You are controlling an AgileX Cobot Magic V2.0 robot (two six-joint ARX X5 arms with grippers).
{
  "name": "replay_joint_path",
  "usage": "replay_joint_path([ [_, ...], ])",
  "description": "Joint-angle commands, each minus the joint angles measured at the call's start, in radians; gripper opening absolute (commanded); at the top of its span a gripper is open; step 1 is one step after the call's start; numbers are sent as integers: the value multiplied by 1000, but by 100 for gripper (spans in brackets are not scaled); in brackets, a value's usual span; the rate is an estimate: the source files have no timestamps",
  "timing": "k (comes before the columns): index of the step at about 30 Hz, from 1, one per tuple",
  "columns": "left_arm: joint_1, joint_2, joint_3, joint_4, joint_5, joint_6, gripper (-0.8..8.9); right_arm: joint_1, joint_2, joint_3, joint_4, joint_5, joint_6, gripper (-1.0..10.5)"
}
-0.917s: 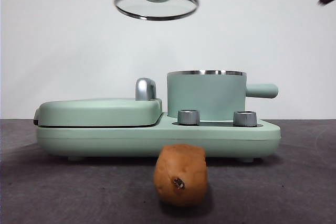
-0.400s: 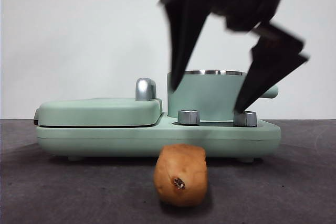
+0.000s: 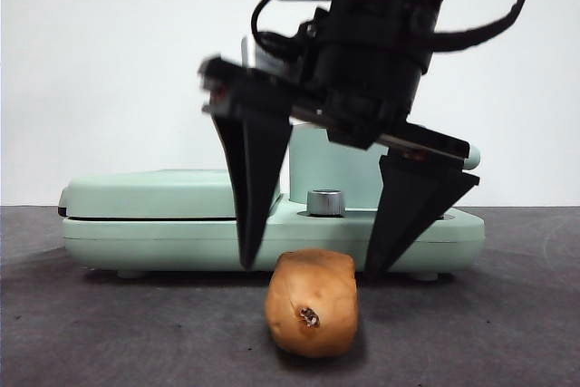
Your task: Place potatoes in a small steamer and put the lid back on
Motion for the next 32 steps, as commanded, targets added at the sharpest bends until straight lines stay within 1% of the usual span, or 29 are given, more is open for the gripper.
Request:
replay_joint_path([
  [1, 11, -42, -40, 39, 0, 10, 9, 13, 23, 18, 9, 38, 21, 465],
  [8, 23, -143, -177, 76, 1, 10, 9, 13, 48, 18, 43, 19, 32, 447],
  [11, 23, -168, -198, 72, 1, 10, 9, 13, 69, 18, 43, -18, 52, 400],
  [14, 23, -186, -200, 72, 0, 10, 9, 13, 88, 18, 50, -17, 54, 399],
  [15, 23, -192, -200, 71, 0, 10, 9, 13, 95, 18, 54, -16, 54, 379],
  [19, 23, -212, -200, 71, 1, 10, 9, 11, 98, 18, 60, -12, 54, 159],
  [20, 23, -214, -200, 71, 0, 10, 9, 11, 98, 18, 61, -13, 54, 136],
  [23, 23, -224, -200, 70, 0, 10, 9, 3, 97, 26, 50, -28, 54, 133],
  [27, 23, -229, -200, 59, 1, 10, 9, -25, 96, 113, -45, -87, 51, 134],
  [30, 23, -230, -200, 52, 0, 10, 9, -53, 96, 235, -156, -93, 14, 134],
  [32, 23, -230, -200, 48, 0, 10, 9, -77, 96, 333, -235, -93, -26, 134],
])
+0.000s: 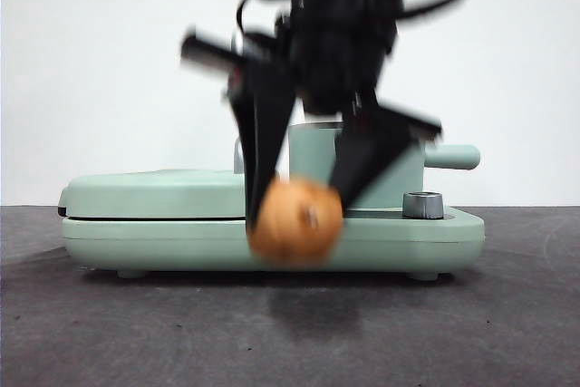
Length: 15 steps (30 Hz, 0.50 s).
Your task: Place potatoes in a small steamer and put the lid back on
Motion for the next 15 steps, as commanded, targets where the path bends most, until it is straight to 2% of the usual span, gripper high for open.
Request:
replay_joint_path([
  [1, -3, -2, 21, 18, 0, 10, 9, -21, 15, 135, -87, 4, -69, 134],
  [7, -3, -2, 21, 18, 0, 10, 9, -124, 21, 403, -180, 59, -202, 137],
  [15, -3, -2, 21, 26, 1, 10, 9, -299, 168, 705, -267, 60, -299, 137],
])
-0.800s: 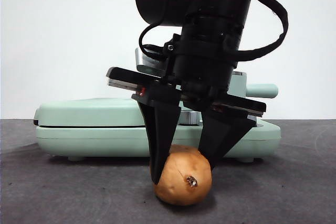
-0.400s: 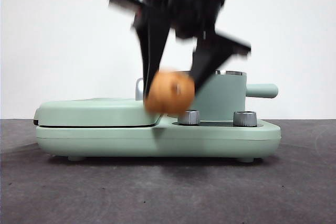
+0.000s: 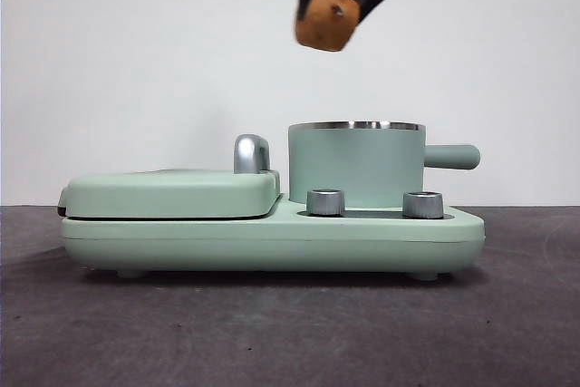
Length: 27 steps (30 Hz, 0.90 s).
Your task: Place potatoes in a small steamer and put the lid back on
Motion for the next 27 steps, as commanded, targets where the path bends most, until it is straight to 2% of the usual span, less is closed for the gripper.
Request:
replay_joint_path([
  [1, -3, -2, 21, 31, 1, 9, 9, -42, 108, 100, -24, 4, -59, 138],
  [6, -3, -2, 21, 34, 1, 6, 9, -103, 241, 203, -48, -3, -69, 144],
  [12, -3, -2, 21, 38, 1, 6, 9, -135, 351, 213, -46, -3, -70, 169],
  [22, -3, -2, 21, 38, 1, 6, 8, -137, 408, 213, -60, -2, -73, 177],
  [27, -3, -2, 21, 38, 1, 6, 9, -137, 409, 215, -47, -3, -89, 420],
])
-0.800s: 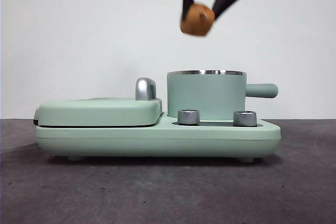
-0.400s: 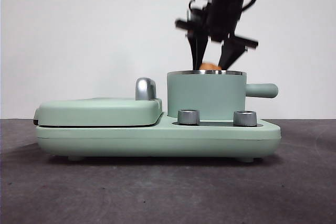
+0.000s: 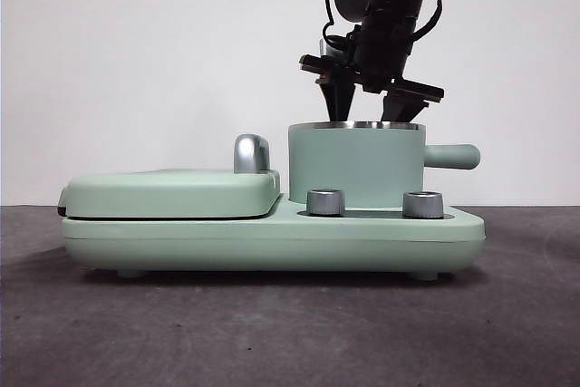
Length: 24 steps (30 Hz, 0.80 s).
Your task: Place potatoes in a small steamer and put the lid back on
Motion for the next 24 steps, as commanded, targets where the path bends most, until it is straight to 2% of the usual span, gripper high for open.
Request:
replay_joint_path([
  [1, -4, -2, 21, 27, 1, 6, 9, 5, 32, 40, 9, 0, -28, 445],
  [9, -5, 0, 20, 37, 2, -1, 9, 6, 10, 257, -149, 2, -55, 450],
  [13, -6, 2, 19, 42, 2, -1, 8, 13, -60, 285, -192, 8, -63, 449],
  [18, -16, 2, 18, 80, 3, -1, 8, 27, -190, 187, -193, 24, -98, 448],
  [24, -31, 5, 13, 112, 3, -1, 8, 43, -438, -106, -193, 139, -107, 447],
])
